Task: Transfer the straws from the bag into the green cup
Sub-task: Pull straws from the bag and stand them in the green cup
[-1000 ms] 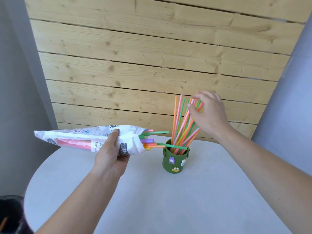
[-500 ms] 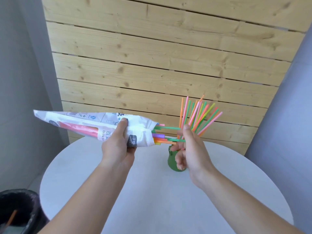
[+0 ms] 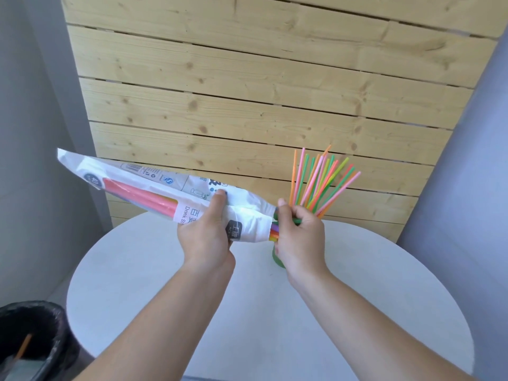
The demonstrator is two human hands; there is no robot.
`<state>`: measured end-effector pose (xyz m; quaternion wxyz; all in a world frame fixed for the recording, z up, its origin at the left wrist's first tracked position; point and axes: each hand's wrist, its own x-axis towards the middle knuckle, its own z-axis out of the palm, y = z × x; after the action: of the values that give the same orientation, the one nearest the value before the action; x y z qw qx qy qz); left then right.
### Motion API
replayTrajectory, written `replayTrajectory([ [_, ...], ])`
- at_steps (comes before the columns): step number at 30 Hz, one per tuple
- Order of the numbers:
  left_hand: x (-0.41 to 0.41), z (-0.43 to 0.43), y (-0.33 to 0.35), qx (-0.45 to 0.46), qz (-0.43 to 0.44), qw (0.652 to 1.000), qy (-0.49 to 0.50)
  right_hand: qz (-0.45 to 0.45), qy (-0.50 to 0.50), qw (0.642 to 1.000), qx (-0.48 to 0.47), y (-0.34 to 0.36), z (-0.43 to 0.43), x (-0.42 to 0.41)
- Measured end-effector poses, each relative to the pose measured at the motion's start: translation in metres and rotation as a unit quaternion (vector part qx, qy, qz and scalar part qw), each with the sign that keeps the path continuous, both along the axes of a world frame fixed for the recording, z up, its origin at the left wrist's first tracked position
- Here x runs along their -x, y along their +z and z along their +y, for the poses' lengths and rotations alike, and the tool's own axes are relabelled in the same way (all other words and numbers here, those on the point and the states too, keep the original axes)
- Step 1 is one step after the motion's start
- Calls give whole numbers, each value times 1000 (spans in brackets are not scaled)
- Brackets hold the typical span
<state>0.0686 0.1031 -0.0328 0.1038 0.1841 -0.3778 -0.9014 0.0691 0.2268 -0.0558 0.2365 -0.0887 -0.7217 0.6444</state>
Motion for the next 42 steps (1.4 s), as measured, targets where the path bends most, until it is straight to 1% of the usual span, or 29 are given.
replayTrajectory([
  [2, 2, -1, -1, -8, -13, 1000, 5, 10, -15, 1000, -15, 0, 9, 2],
  [4, 5, -5, 0, -17, -21, 999, 17, 7, -27, 1000, -8, 1, 18, 2],
  [8, 6, -4, -1, -21, -30, 999, 17, -16, -22, 998, 58, 3, 25, -3],
  [10, 3, 2, -3, -20, -31, 999, 8, -18, -24, 997, 71, 3, 22, -4],
  [14, 0, 11, -6, -23, -33, 999, -6, -14, -15, 997, 72, 0, 20, -2],
  [18, 6, 2, -4, -27, -50, 998, 4, 12, -18, 998, 61, -1, 27, 2],
  [23, 8, -1, -4, -38, -63, 997, 1, 23, -27, 991, 129, 1, 30, 4],
  [25, 8, 0, -5, -40, -68, 997, -1, 26, -36, 989, 141, 1, 30, 5],
  [34, 8, 2, -8, -45, -71, 996, -9, 25, -19, 999, 36, -3, 36, 4],
  [42, 9, 2, -9, -50, -71, 996, -7, 22, -24, 995, 91, 3, 39, 6],
])
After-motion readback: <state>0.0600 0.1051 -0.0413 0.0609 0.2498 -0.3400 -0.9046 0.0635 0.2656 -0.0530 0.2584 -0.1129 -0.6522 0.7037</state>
